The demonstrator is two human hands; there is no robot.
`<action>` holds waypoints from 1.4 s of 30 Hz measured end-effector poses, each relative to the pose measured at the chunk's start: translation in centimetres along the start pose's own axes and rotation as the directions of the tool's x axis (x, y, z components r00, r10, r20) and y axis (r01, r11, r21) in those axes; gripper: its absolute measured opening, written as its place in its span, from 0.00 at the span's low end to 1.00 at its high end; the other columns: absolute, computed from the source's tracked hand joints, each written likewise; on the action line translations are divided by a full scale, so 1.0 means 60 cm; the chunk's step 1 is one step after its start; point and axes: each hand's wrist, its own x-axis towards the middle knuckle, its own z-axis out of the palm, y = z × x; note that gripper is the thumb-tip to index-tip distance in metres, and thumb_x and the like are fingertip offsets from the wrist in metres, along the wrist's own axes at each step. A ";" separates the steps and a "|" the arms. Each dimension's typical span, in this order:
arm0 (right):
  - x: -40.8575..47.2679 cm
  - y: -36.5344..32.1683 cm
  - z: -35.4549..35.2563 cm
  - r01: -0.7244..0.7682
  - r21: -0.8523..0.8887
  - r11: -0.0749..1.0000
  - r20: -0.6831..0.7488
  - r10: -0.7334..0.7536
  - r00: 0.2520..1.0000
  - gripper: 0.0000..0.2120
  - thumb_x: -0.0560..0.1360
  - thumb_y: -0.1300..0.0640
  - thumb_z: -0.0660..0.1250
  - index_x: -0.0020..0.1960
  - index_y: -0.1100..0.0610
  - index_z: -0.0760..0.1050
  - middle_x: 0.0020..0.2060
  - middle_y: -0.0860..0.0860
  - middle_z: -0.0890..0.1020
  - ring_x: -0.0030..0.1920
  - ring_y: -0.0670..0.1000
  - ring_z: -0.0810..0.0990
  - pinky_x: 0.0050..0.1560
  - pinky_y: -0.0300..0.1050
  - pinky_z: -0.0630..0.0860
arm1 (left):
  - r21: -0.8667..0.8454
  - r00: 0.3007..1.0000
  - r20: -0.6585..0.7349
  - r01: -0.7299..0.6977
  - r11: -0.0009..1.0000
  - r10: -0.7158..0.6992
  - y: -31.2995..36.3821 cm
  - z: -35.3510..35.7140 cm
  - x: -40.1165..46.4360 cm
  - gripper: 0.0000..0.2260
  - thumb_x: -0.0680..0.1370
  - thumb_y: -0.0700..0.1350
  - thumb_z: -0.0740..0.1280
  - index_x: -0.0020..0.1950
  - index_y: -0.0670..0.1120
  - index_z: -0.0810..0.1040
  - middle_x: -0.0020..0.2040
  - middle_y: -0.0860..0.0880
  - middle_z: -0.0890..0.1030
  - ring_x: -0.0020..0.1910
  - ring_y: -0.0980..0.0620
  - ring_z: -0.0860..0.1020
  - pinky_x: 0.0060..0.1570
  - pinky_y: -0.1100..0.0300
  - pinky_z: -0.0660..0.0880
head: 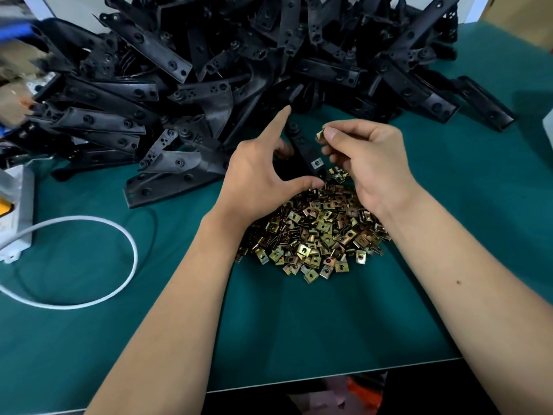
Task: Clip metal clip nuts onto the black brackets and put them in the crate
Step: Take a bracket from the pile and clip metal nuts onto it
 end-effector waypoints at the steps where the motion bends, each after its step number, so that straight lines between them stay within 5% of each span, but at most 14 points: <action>1: 0.000 0.000 0.001 -0.009 0.002 1.000 -0.006 0.009 1.000 0.04 0.77 0.66 0.73 0.50 0.62 0.85 0.42 0.57 0.88 0.40 0.49 0.84 0.41 0.39 0.79 | 0.001 1.000 0.003 -0.004 1.000 0.004 0.002 0.000 0.000 0.53 0.65 0.65 0.79 0.82 0.46 0.60 0.50 0.54 0.83 0.54 0.55 0.82 0.62 0.51 0.77; 14: -0.003 0.005 0.008 0.027 -0.030 0.999 -0.049 -0.029 0.998 0.03 0.74 0.64 0.76 0.47 0.58 0.87 0.38 0.50 0.87 0.39 0.46 0.83 0.42 0.38 0.79 | 0.016 0.999 0.050 -0.022 1.000 0.021 0.017 0.002 -0.003 0.52 0.66 0.62 0.81 0.83 0.46 0.60 0.49 0.52 0.84 0.52 0.53 0.82 0.59 0.50 0.78; 20: -0.003 0.005 0.011 0.018 -0.097 0.995 -0.028 -0.021 0.999 0.09 0.77 0.63 0.72 0.49 0.52 0.88 0.45 0.50 0.89 0.52 0.51 0.86 0.59 0.48 0.82 | 0.011 0.999 0.052 -0.015 1.000 0.014 0.017 0.003 -0.002 0.53 0.66 0.63 0.80 0.83 0.47 0.60 0.50 0.52 0.84 0.53 0.54 0.82 0.61 0.51 0.77; 30: -0.005 0.002 0.013 -0.006 -0.091 0.996 -0.017 0.004 1.000 0.07 0.77 0.64 0.73 0.49 0.55 0.88 0.45 0.53 0.89 0.54 0.54 0.86 0.63 0.56 0.81 | -0.007 0.999 0.049 -0.016 1.000 0.017 0.017 0.002 -0.003 0.52 0.66 0.62 0.80 0.83 0.47 0.60 0.49 0.55 0.83 0.52 0.56 0.82 0.60 0.52 0.77; 42: -0.002 0.003 0.005 0.039 -0.062 0.997 0.042 -0.036 0.998 0.13 0.75 0.68 0.72 0.53 0.54 0.87 0.42 0.52 0.84 0.47 0.49 0.83 0.59 0.50 0.81 | -0.028 0.997 0.069 -0.013 1.000 0.015 0.018 0.004 -0.002 0.53 0.65 0.62 0.81 0.83 0.48 0.58 0.50 0.51 0.84 0.53 0.52 0.82 0.61 0.49 0.77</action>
